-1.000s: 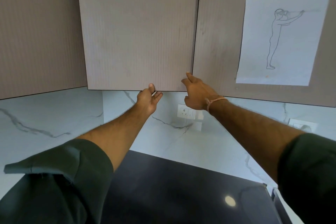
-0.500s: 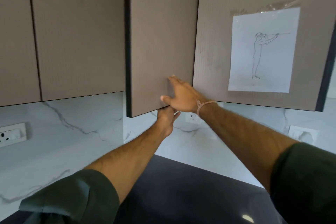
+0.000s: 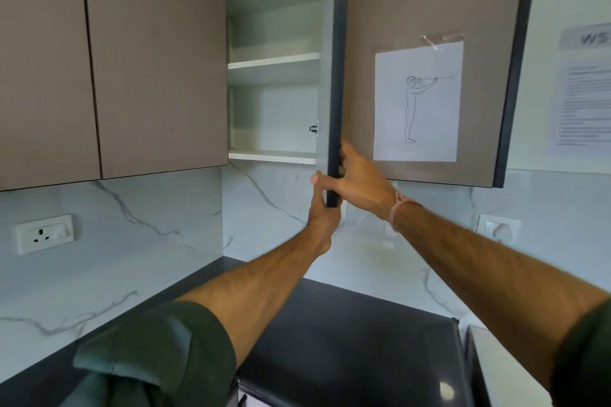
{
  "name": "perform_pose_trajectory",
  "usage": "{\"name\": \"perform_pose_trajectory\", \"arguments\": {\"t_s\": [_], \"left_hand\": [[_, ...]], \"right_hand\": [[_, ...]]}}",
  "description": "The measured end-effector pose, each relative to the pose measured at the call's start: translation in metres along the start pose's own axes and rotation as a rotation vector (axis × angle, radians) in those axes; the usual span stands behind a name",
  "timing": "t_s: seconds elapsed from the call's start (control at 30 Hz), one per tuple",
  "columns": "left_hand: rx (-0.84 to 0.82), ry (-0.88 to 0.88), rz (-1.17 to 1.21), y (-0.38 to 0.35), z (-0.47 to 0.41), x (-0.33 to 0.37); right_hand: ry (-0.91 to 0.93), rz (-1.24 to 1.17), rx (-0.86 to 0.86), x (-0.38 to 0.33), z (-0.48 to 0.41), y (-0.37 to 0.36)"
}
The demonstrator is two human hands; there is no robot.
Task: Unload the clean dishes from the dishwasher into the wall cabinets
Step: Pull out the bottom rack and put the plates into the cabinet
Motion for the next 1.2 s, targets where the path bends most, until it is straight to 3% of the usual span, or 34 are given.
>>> {"name": "perform_pose_trajectory", "arguments": {"t_s": [0.17, 0.4, 0.53, 1.03, 1.2], "left_hand": [[-0.129, 0.154, -0.009, -0.036, 0.004, -0.008], [-0.159, -0.006, -0.34, -0.075, 0.013, -0.01], [-0.156, -0.036, -0.389, -0.083, 0.004, -0.022], [-0.179, -0.165, -0.271, -0.089, -0.004, -0.08], [-0.225, -0.261, -0.293, -0.096, 0.02, -0.101]], "right_hand": [[-0.075, 0.066, 0.172, 0.025, 0.011, 0.031], [-0.205, 0.079, 0.218, 0.058, 0.01, 0.065], [-0.229, 0.105, 0.248, 0.069, 0.007, 0.072], [-0.348, 0.123, 0.269, 0.101, 0.041, 0.08], [-0.44, 0.254, 0.25, 0.122, 0.083, 0.087]]}}
Point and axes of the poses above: each hand's wrist, its own z-axis away from the middle knuckle, its own y-axis out of the back of the hand, x = y × z, the point moved 1 cm from there along -z, towards the middle knuckle, and after that the axes turned 11 degrees about -y, right-handed, at the moved point
